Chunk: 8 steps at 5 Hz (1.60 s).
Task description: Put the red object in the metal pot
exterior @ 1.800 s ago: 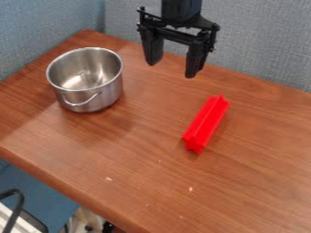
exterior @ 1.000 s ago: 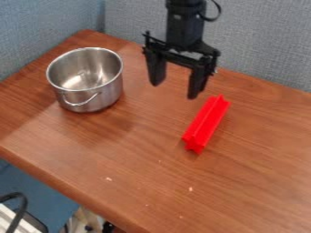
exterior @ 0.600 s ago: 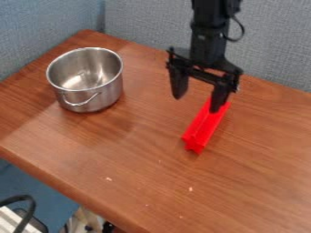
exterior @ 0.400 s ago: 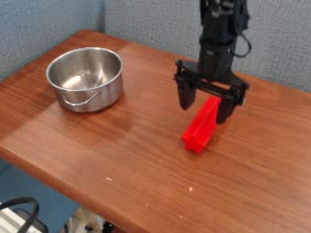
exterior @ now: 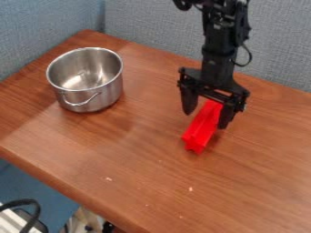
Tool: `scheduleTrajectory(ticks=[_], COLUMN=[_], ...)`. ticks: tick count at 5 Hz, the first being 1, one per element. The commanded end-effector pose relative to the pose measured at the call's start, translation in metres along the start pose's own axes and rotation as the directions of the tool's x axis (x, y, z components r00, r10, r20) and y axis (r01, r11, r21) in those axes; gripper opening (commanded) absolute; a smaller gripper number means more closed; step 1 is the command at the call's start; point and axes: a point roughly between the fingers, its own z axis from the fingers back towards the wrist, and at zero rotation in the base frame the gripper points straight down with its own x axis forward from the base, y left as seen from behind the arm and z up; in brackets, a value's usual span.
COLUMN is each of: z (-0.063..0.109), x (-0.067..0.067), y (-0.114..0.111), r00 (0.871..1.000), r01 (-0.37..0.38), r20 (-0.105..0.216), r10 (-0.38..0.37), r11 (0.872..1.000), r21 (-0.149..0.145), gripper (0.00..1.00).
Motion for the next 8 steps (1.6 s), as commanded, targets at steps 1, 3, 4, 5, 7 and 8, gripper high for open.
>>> scheduleTrajectory(ticks=[1,3,4,5,7,8], z=[0.013,0.004,0.002,0.001,0.001,0.0], x=[0.014,0.021,0.024,0.026,0.027,0.027], y=[-0.002,0.001,0.002,0.005,0.009,0.008], r00=[0.998,0.999,0.999,0.999,1.0,1.0], r01=[0.012,0.004,0.0,-0.004,-0.014,-0.017], r20=[0.063,0.046,0.038,0.035,0.022,0.009], r10=[-0.012,-0.004,0.0,0.005,0.014,0.017], r11=[1.0,1.0,1.0,1.0,1.0,0.999], r21=[-0.002,-0.008,-0.009,-0.014,-0.024,-0.029], gripper=[1.0,0.0,1.0,0.0,0.0,1.0])
